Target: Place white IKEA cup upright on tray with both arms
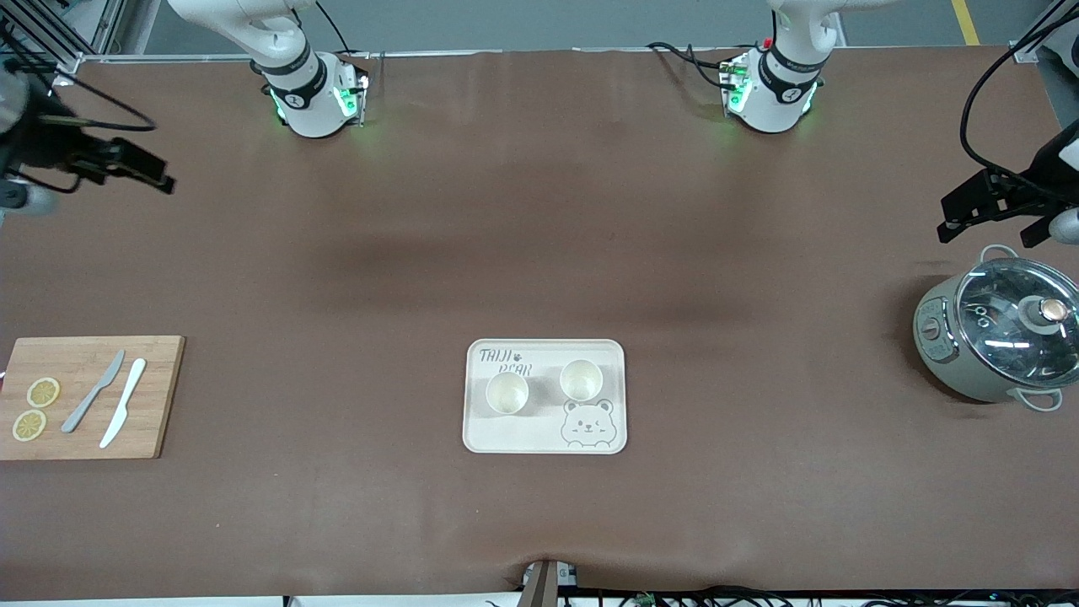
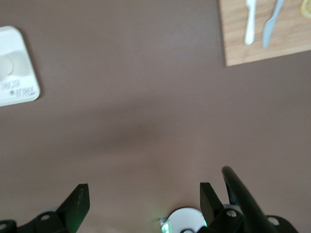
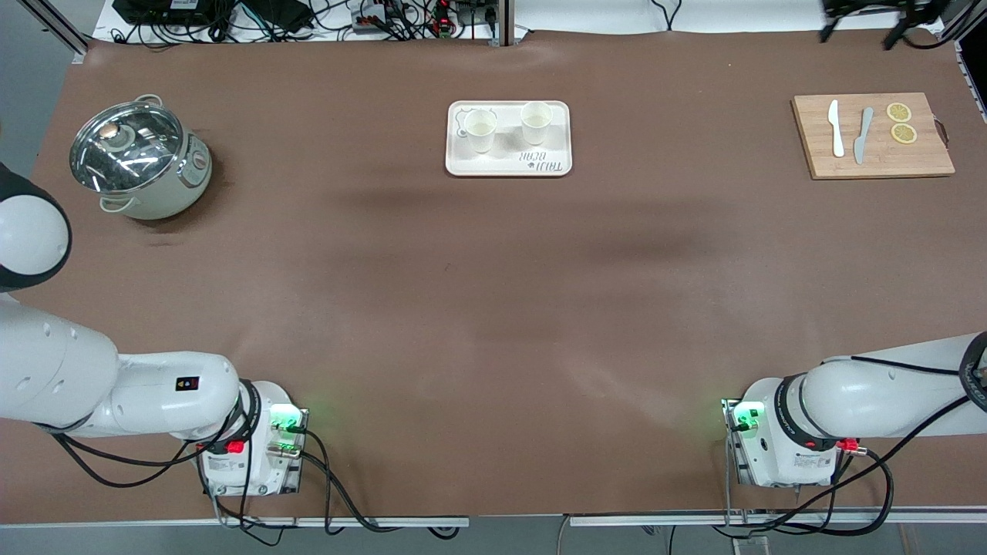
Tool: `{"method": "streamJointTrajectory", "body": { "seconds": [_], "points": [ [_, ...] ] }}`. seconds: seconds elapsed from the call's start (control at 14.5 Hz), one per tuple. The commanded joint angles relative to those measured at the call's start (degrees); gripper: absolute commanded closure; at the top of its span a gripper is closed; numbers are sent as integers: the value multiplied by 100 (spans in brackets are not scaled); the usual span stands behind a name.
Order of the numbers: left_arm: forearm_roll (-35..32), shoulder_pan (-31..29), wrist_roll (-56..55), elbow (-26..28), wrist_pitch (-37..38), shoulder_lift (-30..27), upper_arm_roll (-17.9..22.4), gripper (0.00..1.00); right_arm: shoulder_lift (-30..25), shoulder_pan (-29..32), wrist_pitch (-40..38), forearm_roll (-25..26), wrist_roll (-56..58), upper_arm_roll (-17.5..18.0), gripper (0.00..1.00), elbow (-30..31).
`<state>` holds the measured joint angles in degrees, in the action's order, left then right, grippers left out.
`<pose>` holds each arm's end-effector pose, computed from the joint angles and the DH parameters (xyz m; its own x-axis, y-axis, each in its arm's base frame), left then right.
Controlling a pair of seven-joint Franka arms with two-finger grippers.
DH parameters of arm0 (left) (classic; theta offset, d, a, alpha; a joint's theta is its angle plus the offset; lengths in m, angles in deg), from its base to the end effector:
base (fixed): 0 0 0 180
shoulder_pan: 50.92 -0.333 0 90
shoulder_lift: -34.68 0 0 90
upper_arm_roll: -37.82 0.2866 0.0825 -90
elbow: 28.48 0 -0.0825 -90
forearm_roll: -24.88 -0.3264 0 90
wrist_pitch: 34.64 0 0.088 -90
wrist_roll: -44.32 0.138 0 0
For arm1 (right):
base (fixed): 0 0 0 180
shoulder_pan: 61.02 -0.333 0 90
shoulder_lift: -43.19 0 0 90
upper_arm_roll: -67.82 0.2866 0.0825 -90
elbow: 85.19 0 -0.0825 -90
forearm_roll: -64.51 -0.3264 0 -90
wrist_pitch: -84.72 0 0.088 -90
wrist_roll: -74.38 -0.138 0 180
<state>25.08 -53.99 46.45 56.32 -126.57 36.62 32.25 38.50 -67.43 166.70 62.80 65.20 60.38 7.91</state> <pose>0.5129 -0.0220 0.5882 0.9926 -0.0801 0.0908 -0.0807 -0.9967 0.0034 0.4549 -0.0060 0.5697 0.9782 -0.1713 -0.1176 -0.1750 -0.9843 -0.0219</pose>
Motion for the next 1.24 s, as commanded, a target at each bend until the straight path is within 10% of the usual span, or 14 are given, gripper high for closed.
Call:
{"method": "streamJointTrajectory", "body": {
  "seconds": [0.0, 1.17],
  "points": [
    [33, -36, -20, -8, -53, -9, -23, 0, -41, 253, 414, 224, 311, 138, 0, 181],
    [33, -27, -11, 10, 52, -62, -75, 0, -6, 703, 530, 171, 1059, 155, 0, 129]
  ]
}}
